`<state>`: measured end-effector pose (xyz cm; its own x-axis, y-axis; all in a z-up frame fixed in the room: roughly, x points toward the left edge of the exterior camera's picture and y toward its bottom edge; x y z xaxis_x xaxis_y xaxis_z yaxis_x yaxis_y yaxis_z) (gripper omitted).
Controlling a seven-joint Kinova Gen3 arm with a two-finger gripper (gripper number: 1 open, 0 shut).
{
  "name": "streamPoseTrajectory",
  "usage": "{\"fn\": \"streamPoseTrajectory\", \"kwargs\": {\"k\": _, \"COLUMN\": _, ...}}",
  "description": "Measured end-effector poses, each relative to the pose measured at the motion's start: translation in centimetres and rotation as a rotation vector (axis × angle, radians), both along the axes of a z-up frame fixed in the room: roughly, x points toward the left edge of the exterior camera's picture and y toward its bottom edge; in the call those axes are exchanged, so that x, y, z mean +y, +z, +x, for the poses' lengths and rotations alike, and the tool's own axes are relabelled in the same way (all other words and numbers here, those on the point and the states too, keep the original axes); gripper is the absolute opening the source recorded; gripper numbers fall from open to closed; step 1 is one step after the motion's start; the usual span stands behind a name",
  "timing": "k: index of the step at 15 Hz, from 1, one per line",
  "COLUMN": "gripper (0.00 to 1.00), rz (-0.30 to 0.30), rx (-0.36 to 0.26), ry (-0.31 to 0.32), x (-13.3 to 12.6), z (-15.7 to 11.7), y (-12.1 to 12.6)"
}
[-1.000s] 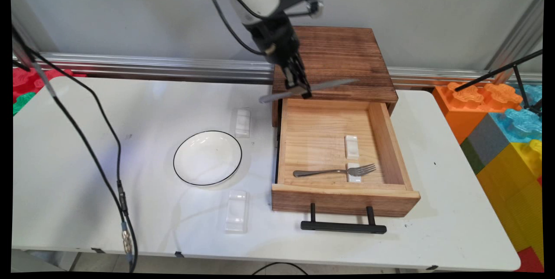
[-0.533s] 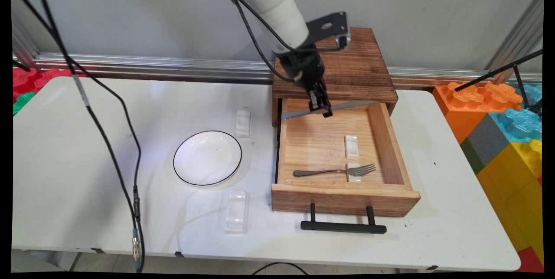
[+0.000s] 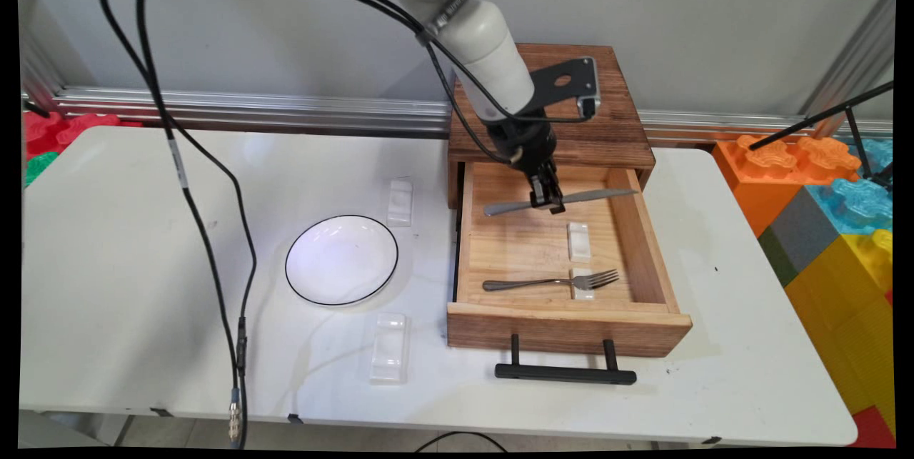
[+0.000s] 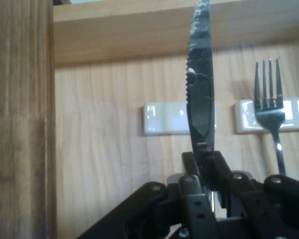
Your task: Place the picked object into the drawer
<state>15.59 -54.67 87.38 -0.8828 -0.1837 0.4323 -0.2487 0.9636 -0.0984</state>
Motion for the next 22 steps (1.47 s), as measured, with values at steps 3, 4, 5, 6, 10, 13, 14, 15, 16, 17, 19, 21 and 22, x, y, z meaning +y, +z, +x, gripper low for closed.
{"fn": "streamPoseTrajectory", "kwargs": {"k": 3, "gripper": 0.0, "rz": 0.006, "rx": 0.002, "ry": 0.009, "x": -0.3, "z": -0.6, "y": -1.3}}
{"fn": "streamPoseTrajectory", "kwargs": {"k": 4, "gripper": 0.0, "rz": 0.008, "rx": 0.002, "ry": 0.012, "x": -0.4, "z": -0.7, "y": -1.7}}
{"fn": "streamPoseTrajectory", "kwargs": {"k": 5, "gripper": 0.0, "rz": 0.011, "rx": 0.002, "ry": 0.017, "x": -0.5, "z": -0.8, "y": -2.2}}
{"fn": "streamPoseTrajectory", "kwargs": {"k": 6, "gripper": 0.0, "rz": 0.013, "rx": 0.002, "ry": 0.02, "x": -0.6, "z": -0.9, "y": -2.6}}
{"fn": "streamPoseTrajectory", "kwargs": {"k": 10, "gripper": 0.0, "rz": 0.024, "rx": 0.002, "ry": 0.029, "x": -1.0, "z": -1.2, "y": -4.3}}
{"fn": "streamPoseTrajectory", "kwargs": {"k": 13, "gripper": 0.0, "rz": 0.032, "rx": -0.002, "ry": 0.033, "x": -1.3, "z": -1.3, "y": -5.4}}
{"fn": "streamPoseTrajectory", "kwargs": {"k": 14, "gripper": 0.0, "rz": 0.033, "rx": -0.003, "ry": 0.035, "x": -1.4, "z": -1.3, "y": -5.7}}
{"fn": "streamPoseTrajectory", "kwargs": {"k": 15, "gripper": 0.0, "rz": 0.034, "rx": -0.004, "ry": 0.037, "x": -1.5, "z": -1.2, "y": -6.0}}
{"fn": "streamPoseTrajectory", "kwargs": {"k": 16, "gripper": 0.0, "rz": 0.035, "rx": -0.004, "ry": 0.039, "x": -1.6, "z": -1.3, "y": -6.2}}
{"fn": "streamPoseTrajectory", "kwargs": {"k": 17, "gripper": 0.0, "rz": 0.035, "rx": -0.004, "ry": 0.041, "x": -1.7, "z": -1.3, "y": -6.4}}
{"fn": "streamPoseTrajectory", "kwargs": {"k": 19, "gripper": 0.0, "rz": 0.037, "rx": -0.002, "ry": 0.044, "x": -1.9, "z": -1.4, "y": -6.9}}
{"fn": "streamPoseTrajectory", "kwargs": {"k": 21, "gripper": 0.0, "rz": 0.04, "rx": -0.001, "ry": 0.047, "x": -1.9, "z": -1.4, "y": -7.2}}
{"fn": "streamPoseTrajectory", "kwargs": {"k": 22, "gripper": 1.0, "rz": 0.043, "rx": 0.0, "ry": 0.047, "x": -1.9, "z": -1.5, "y": -7.4}}
